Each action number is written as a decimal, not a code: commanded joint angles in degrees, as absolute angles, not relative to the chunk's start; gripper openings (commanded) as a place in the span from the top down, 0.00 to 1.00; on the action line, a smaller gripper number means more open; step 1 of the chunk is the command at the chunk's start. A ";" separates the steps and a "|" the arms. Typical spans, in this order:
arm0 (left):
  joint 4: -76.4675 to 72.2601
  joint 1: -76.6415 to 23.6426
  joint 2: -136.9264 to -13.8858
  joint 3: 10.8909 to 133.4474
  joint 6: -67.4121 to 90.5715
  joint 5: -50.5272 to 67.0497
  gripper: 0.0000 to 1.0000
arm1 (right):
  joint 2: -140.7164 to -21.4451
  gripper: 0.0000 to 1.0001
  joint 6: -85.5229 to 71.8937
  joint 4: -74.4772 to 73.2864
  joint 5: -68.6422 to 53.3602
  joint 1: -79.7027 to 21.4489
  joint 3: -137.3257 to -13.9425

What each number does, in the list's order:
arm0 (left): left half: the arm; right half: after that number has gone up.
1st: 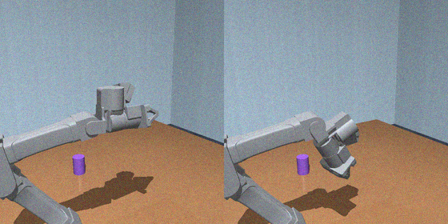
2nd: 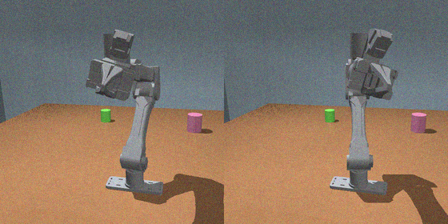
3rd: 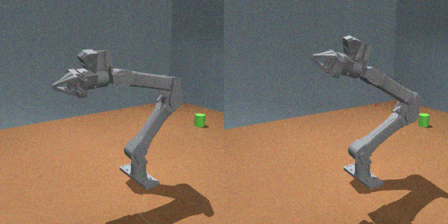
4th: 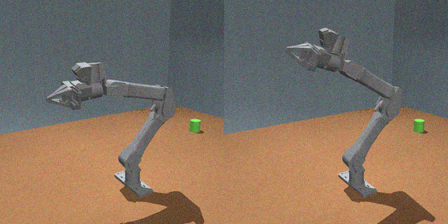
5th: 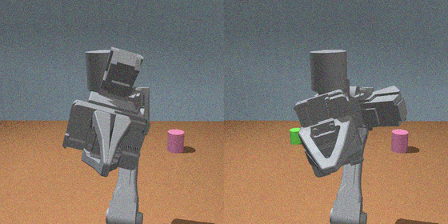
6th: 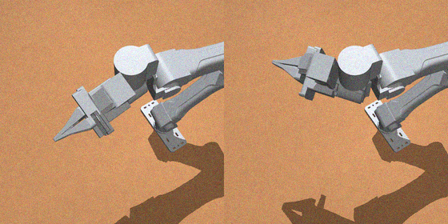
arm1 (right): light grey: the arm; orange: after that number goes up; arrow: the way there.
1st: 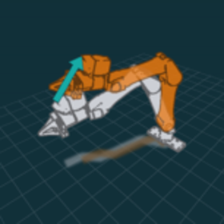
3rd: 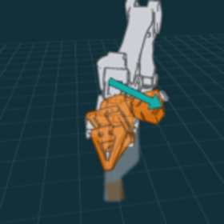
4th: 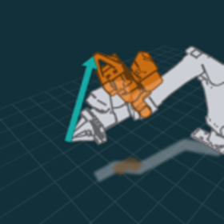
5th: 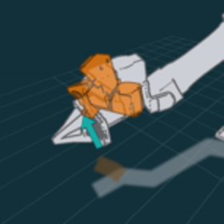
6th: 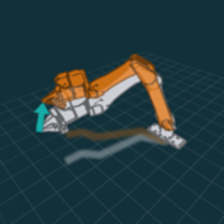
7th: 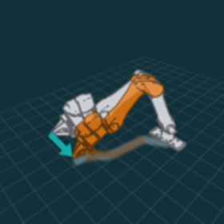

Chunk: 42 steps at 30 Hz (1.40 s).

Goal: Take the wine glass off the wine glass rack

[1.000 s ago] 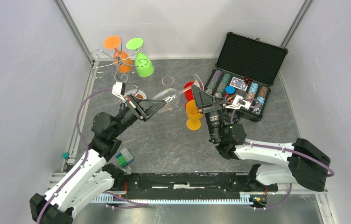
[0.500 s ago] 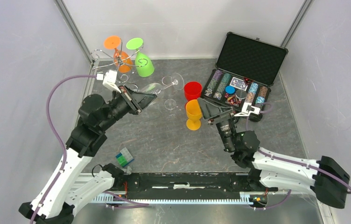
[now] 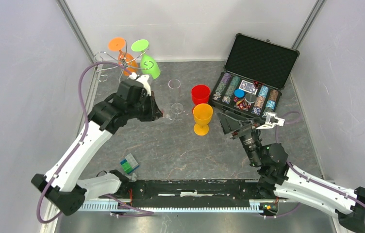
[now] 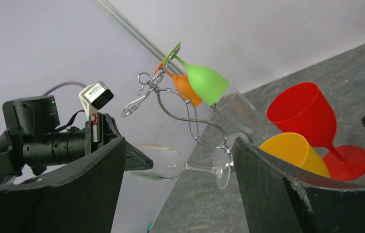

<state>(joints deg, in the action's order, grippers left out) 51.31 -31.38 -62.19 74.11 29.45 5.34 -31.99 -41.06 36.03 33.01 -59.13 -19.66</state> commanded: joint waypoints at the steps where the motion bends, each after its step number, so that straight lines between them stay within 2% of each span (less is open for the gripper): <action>1: 55.42 -37.21 -66.49 81.65 24.45 -2.78 0.98 | -28.65 0.16 -39.43 28.59 33.23 -59.00 -18.77; 6: 57.81 -41.96 -76.44 88.43 23.03 -8.04 0.98 | -25.36 0.16 -41.51 26.19 34.36 -59.06 -15.66; 12: 62.68 -42.98 -90.78 98.75 20.17 -10.52 0.98 | -22.81 0.16 -42.34 23.24 35.26 -59.04 -14.48; 19: 65.04 -42.98 -100.04 105.01 18.63 -6.86 0.98 | -23.86 0.16 -44.87 23.81 34.68 -59.06 -13.39; 36: 66.36 -42.98 -105.31 104.41 17.84 -1.36 0.97 | -20.81 0.16 -45.10 22.19 35.02 -59.06 -12.55; 40: 66.70 -43.02 -105.81 104.50 17.84 -1.46 0.90 | -20.50 0.16 -45.09 22.15 34.87 -59.03 -12.38; 42: 66.84 -42.98 -105.80 104.83 17.84 -2.36 0.83 | -20.43 0.16 -45.11 22.06 34.76 -59.02 -12.46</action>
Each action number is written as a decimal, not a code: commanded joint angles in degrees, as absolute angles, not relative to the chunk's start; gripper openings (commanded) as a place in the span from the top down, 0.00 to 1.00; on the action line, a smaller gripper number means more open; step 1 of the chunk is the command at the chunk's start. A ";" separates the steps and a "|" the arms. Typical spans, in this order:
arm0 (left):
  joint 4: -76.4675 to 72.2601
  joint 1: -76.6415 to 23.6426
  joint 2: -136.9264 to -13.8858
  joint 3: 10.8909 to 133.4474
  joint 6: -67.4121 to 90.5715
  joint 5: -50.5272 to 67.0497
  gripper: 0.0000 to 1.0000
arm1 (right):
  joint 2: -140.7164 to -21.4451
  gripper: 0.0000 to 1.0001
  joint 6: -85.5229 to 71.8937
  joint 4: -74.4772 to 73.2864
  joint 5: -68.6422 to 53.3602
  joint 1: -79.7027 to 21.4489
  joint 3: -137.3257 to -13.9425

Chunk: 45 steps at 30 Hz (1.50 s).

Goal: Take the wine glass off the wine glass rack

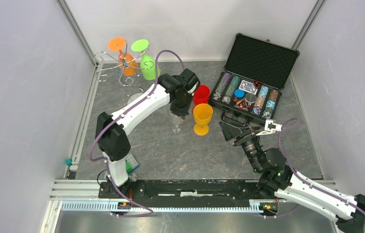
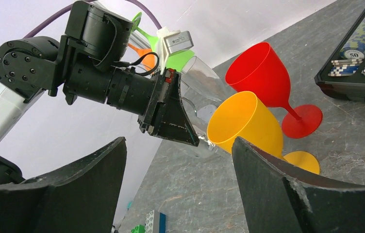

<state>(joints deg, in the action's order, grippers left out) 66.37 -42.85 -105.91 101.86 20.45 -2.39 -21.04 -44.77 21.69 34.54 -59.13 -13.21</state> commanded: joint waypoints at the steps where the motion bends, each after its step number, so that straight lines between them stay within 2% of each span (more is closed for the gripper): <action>1: 66.95 -42.90 -105.83 105.07 17.84 -2.74 0.78 | -20.46 0.16 -45.09 22.06 34.61 -59.03 -12.46; 7: 67.21 -42.89 -104.08 107.31 17.16 -2.95 0.53 | -20.03 0.16 -45.17 21.65 34.20 -59.02 -12.43; 14: 70.15 -42.56 -100.93 112.66 16.14 -6.49 0.33 | -18.50 0.16 -45.52 20.08 34.00 -59.02 -12.56; 16: 70.27 -42.32 -98.94 113.60 16.63 -7.96 0.23 | -17.83 0.16 -45.62 19.24 33.88 -59.07 -12.52; 18: 69.87 -42.28 -96.91 115.14 17.26 -8.20 0.13 | -17.31 0.14 -45.58 18.23 33.91 -59.06 -12.84; 22: 68.80 -42.28 -92.95 118.90 18.34 -7.43 0.00 | -17.47 0.05 -42.89 14.64 32.77 -59.03 -15.74; 24: 66.81 -42.28 -89.65 118.59 18.82 -8.49 0.00 | -17.82 0.02 -41.62 12.17 32.40 -59.06 -17.63; 28: 61.42 -41.89 -83.68 119.52 18.86 -9.92 0.00 | -18.82 0.02 -41.12 9.15 32.73 -59.02 -21.02; 31: 59.19 -38.50 -83.73 126.88 20.34 -9.71 0.00 | -20.99 0.02 -41.68 4.84 32.43 -59.06 -25.56; 34: 58.22 -28.90 -86.00 134.10 25.74 -3.13 0.00 | -23.03 0.02 -42.07 -2.63 31.91 -59.06 -30.97; 39: 53.17 -8.95 -88.43 133.45 33.89 13.76 0.01 | -23.00 0.08 -43.67 -5.88 33.04 -59.03 -31.74; 42: 50.70 -1.63 -89.94 130.96 35.95 18.70 0.07 | -22.25 0.09 -45.58 -5.53 35.22 -59.06 -29.71; 45: 44.51 5.61 -90.73 125.47 40.78 24.00 0.24 | -22.09 0.10 -46.41 -4.68 38.17 -59.08 -28.19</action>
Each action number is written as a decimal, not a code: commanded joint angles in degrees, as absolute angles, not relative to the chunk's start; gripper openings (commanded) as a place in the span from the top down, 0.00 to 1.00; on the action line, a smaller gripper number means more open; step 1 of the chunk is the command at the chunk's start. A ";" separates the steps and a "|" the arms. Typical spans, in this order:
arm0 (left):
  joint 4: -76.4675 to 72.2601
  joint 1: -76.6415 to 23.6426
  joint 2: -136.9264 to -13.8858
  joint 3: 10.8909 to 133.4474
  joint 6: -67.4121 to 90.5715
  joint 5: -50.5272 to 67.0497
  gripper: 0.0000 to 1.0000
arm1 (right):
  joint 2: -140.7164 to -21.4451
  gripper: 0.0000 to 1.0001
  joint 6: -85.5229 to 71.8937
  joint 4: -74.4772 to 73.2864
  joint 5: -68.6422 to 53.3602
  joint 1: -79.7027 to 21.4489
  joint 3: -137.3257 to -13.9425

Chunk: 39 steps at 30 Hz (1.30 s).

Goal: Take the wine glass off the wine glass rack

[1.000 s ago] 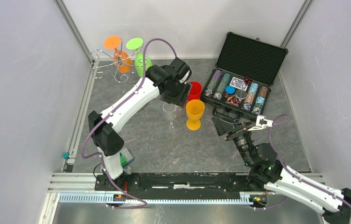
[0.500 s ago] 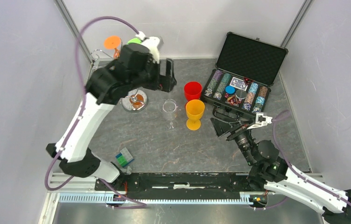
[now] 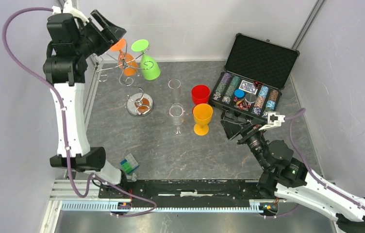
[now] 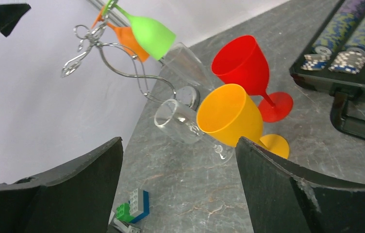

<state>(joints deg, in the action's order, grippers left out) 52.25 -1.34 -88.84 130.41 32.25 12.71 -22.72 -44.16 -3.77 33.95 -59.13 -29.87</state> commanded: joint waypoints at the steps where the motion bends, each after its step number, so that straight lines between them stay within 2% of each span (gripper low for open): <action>1: 42.77 7.01 -91.06 124.25 42.25 24.75 0.33 | -22.18 0.10 -46.65 -4.46 38.70 -58.99 -27.97; 2: 41.77 8.15 -91.73 123.27 43.63 24.53 0.41 | -22.36 0.10 -46.59 -4.23 38.92 -59.05 -27.97; 4: 40.79 8.79 -93.08 122.41 45.19 22.31 0.45 | -22.65 0.10 -46.58 -4.20 39.24 -59.04 -28.11; 11: 32.00 8.79 -92.26 112.35 53.33 13.19 0.41 | -20.60 0.09 -46.32 -4.66 39.36 -59.06 -27.40; 18: 29.99 8.70 -89.72 105.91 57.04 4.84 0.38 | -17.73 0.09 -46.72 -4.55 41.56 -59.04 -26.13; 25: 26.47 8.61 -89.68 102.57 61.40 3.83 0.37 | -21.55 0.08 -43.24 -2.52 40.59 -59.07 -26.02; 31: 22.64 7.69 -90.62 99.57 65.97 3.62 0.45 | -25.10 0.08 -42.01 1.86 35.42 -59.06 -24.89; 39: 21.97 5.92 -90.47 98.02 65.54 0.21 0.40 | -25.61 0.08 -43.37 3.16 35.12 -59.08 -23.41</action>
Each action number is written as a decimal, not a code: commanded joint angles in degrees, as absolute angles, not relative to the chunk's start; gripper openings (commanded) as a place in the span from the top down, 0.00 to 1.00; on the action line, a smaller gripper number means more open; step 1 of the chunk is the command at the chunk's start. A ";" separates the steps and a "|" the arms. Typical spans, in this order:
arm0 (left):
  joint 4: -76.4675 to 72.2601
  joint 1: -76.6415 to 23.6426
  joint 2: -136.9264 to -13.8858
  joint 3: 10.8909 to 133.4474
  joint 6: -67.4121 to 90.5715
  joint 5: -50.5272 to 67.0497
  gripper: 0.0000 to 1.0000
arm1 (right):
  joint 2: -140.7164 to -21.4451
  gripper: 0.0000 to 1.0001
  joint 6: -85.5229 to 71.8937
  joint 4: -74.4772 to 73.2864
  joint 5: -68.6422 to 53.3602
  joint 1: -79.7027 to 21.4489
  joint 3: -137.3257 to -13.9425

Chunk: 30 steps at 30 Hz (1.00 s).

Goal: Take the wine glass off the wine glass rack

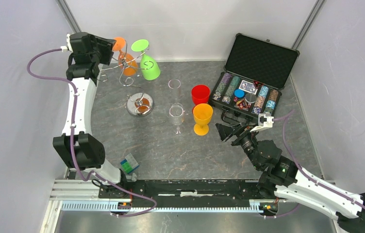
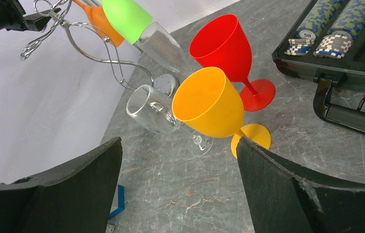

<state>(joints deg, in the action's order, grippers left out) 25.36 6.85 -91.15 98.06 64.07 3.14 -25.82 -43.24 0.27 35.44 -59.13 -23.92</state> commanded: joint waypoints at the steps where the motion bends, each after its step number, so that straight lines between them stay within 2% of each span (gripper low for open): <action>1: 21.93 5.79 -90.68 97.87 65.47 -1.26 0.40 | -25.55 0.08 -43.49 3.16 35.41 -59.06 -23.25; 7: 15.70 5.71 -90.96 93.43 66.92 -1.86 0.45 | -25.48 0.09 -43.59 3.25 36.64 -59.04 -23.03; 10: 9.41 5.62 -89.12 88.88 67.66 -2.34 0.46 | -25.81 0.09 -43.22 3.37 36.06 -59.06 -23.30; 16: 6.75 5.58 -88.73 87.16 67.76 -3.01 0.48 | -26.34 0.09 -42.71 4.61 35.49 -59.04 -23.09; 19: 4.66 5.59 -88.14 85.63 68.74 -2.93 0.57 | -26.50 0.09 -42.80 4.83 35.74 -59.06 -23.03; 28: 2.45 5.62 -87.05 84.02 70.37 -2.68 0.95 | -25.95 0.10 -42.90 4.92 36.72 -59.06 -22.67; 30: 1.97 5.63 -86.89 83.82 71.29 -2.28 0.98 | -25.96 0.10 -42.72 4.92 36.55 -59.08 -22.81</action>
